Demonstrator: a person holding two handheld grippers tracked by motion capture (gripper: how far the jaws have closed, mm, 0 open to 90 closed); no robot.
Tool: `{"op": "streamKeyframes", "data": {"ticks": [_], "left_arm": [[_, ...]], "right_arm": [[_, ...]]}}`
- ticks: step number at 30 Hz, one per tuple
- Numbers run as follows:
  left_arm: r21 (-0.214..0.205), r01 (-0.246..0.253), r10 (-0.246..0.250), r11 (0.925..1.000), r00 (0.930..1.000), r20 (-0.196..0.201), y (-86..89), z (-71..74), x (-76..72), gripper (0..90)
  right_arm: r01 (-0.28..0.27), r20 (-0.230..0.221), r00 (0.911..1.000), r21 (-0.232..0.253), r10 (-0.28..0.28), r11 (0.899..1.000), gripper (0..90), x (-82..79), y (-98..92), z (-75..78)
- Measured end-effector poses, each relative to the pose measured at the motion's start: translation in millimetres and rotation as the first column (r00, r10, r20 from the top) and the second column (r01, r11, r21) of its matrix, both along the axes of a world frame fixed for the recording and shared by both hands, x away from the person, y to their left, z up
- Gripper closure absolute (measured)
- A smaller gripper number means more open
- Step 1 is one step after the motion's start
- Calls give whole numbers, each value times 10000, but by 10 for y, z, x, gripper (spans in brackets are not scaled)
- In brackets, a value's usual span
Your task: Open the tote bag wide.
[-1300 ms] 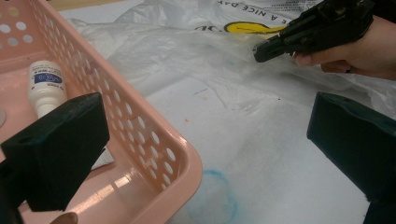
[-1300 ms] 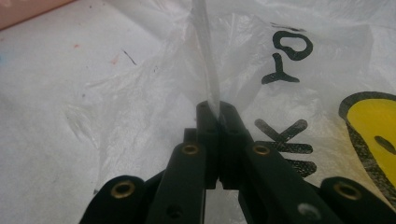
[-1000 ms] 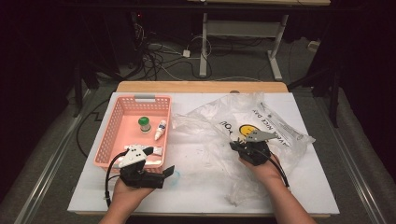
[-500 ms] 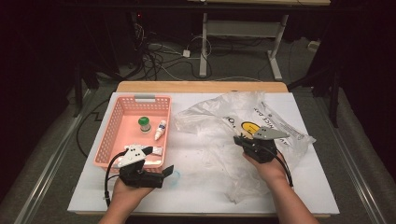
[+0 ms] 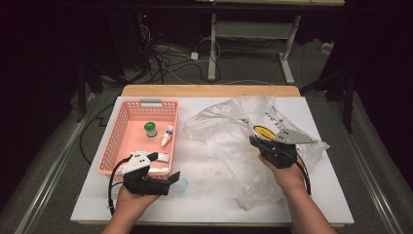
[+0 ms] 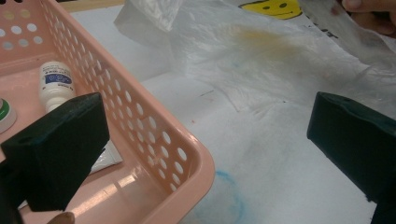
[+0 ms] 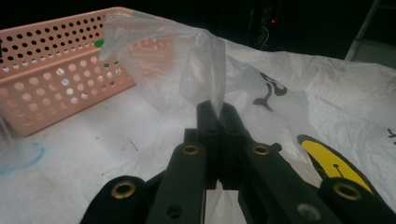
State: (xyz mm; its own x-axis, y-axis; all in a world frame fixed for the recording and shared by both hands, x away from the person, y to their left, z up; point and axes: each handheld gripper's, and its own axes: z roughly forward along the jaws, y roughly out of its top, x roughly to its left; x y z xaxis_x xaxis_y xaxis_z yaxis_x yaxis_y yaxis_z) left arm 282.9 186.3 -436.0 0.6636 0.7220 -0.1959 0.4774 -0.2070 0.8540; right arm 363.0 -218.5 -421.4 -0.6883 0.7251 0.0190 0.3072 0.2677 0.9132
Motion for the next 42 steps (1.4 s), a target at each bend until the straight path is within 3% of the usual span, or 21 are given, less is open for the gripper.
{"op": "streamKeyframes", "data": {"ticks": [11,17,20,24,31,36,39,42], "left_arm": [[-83,-60,60,9999,10000,1,25,3,11,0],[-133,-232,232,9996,9997,29,61,19,21,0],[-462,-557,555,9974,9984,-59,120,93,86,0],[-420,-1030,1029,9938,9947,-33,214,207,210,0],[-350,-1486,1491,9883,9887,125,348,340,390,0],[-474,-1793,1778,9826,9835,-347,456,384,580,0],[57,-1863,1862,9825,9797,-742,503,384,665,0],[450,-2044,2086,9779,9690,-1322,589,347,734,38]], "right_arm": [[127,490,9987,171,-135,9998,900,-40,-23,122],[230,443,9987,168,-237,9996,900,-31,-15,130],[282,337,9990,152,-287,9995,900,-4,-5,129],[333,199,9993,-164,-330,9993,900,55,27,114],[412,290,9987,217,-419,9989,900,70,-4,111],[349,271,9990,105,-352,9993,900,77,-32,81],[337,257,9991,143,-341,9993,900,68,-54,78],[323,213,9992,147,-327,9994,900,58,-71,71]]}}
